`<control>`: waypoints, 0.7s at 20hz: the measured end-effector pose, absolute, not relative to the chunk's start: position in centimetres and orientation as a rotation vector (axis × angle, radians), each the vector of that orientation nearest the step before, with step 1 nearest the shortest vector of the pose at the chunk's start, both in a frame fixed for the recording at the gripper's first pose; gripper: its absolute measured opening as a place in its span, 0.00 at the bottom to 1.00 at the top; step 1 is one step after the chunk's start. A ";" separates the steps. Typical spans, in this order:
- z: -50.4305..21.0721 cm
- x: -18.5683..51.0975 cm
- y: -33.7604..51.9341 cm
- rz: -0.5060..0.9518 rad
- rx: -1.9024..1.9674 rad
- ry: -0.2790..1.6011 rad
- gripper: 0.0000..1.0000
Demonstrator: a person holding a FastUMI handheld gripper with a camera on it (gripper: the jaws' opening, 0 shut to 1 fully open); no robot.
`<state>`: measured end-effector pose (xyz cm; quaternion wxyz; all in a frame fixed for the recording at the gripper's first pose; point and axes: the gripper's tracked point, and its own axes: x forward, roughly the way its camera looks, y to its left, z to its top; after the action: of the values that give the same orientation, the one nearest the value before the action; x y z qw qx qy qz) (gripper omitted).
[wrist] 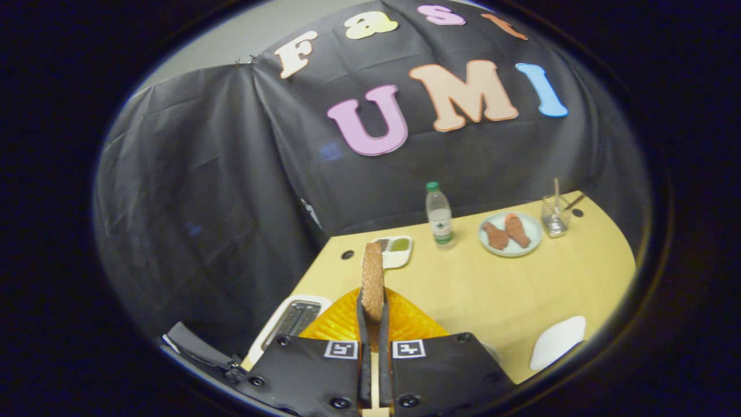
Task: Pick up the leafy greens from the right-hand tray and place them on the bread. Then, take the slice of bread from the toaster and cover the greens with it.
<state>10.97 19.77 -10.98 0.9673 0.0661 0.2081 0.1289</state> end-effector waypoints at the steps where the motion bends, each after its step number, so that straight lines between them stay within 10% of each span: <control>1: -12.0 10.7 18.2 0.232 0.126 0.439 0.08; 14: -23.2 4.7 15.1 0.249 0.327 0.678 0.08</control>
<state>4.72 15.06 -23.22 0.9225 0.1594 0.3300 0.1212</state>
